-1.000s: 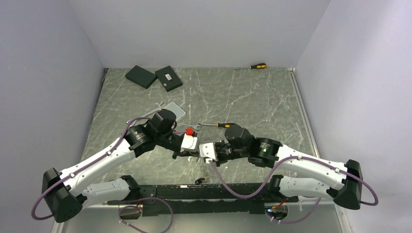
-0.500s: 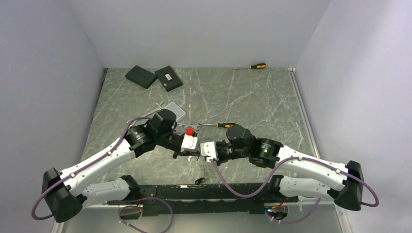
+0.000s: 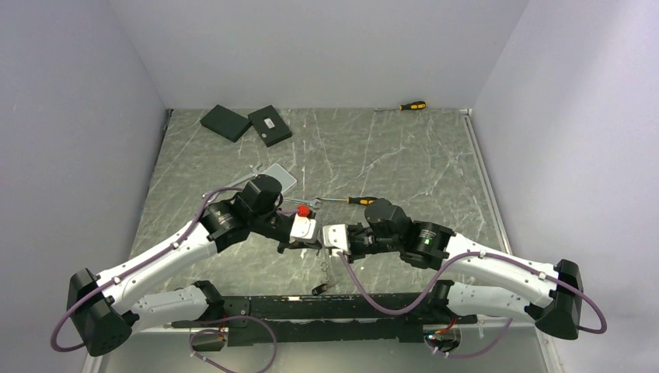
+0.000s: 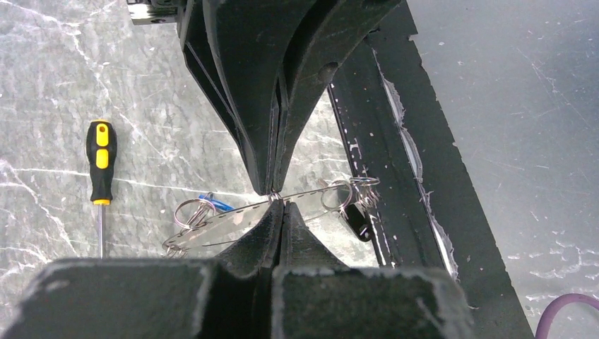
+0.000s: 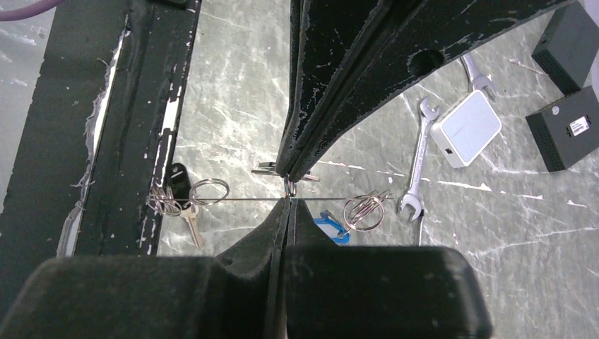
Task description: Put the keys on the keyring
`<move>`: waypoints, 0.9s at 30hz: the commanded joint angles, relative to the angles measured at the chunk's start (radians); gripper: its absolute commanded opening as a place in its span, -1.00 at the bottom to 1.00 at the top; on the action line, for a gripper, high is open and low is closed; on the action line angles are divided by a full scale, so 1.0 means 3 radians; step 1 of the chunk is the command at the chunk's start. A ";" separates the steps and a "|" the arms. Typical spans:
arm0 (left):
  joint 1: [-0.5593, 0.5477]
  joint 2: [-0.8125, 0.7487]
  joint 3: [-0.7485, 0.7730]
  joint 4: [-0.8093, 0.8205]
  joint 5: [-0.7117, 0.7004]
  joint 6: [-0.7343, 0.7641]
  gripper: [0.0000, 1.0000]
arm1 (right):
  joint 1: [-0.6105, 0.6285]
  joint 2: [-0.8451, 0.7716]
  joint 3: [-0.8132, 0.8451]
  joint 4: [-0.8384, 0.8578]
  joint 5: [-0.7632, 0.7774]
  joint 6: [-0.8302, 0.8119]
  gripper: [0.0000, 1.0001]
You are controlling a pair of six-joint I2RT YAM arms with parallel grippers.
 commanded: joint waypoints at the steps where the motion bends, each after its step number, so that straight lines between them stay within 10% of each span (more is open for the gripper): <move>1: -0.0029 -0.0041 -0.0018 -0.0047 0.0054 0.0026 -1.00 | -0.0038 -0.0123 0.0040 0.0359 0.0118 0.0018 -1.00; 27: 0.0015 -0.0246 -0.0173 0.0366 0.0172 -0.0179 -1.00 | -0.0058 -0.0186 -0.0026 0.0544 0.0297 0.0062 -1.00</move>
